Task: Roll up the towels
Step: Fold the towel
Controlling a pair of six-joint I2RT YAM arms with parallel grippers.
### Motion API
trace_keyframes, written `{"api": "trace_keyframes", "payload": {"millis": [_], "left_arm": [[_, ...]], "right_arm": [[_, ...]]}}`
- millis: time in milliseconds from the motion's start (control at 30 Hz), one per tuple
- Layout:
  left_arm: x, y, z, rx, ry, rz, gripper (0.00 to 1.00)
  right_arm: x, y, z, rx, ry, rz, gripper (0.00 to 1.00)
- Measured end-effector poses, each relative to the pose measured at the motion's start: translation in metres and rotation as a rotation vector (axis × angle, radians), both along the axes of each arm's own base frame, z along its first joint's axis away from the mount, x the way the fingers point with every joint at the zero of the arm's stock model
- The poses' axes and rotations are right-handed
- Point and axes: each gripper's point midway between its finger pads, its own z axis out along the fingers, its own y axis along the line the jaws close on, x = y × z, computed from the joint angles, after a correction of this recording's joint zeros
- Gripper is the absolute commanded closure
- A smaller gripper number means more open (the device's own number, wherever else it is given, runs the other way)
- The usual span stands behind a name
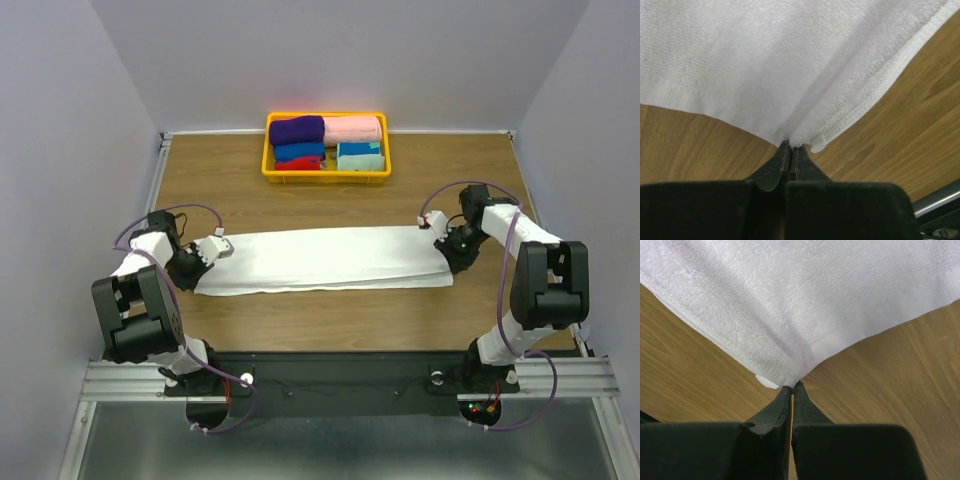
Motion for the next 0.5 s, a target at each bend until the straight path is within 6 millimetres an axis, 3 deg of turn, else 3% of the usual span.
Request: {"api": "trace_keyframes", "payload": {"millis": [267,367,500], "left_arm": [[0.0017,0.0008,-0.0063,-0.003,0.013,0.018,0.99],[0.0018,0.0006,-0.0063,-0.001,0.013,0.016,0.99],[0.0019,0.0003,-0.0062,-0.002,0.013,0.016,1.0]], "right_arm": [[-0.0022,0.0001,-0.0033,0.0,0.005,-0.002,0.92],[-0.0016,0.0003,-0.0039,0.001,0.002,-0.002,0.99],[-0.0066,0.001,-0.0054,0.004,0.008,0.001,1.0]]}}
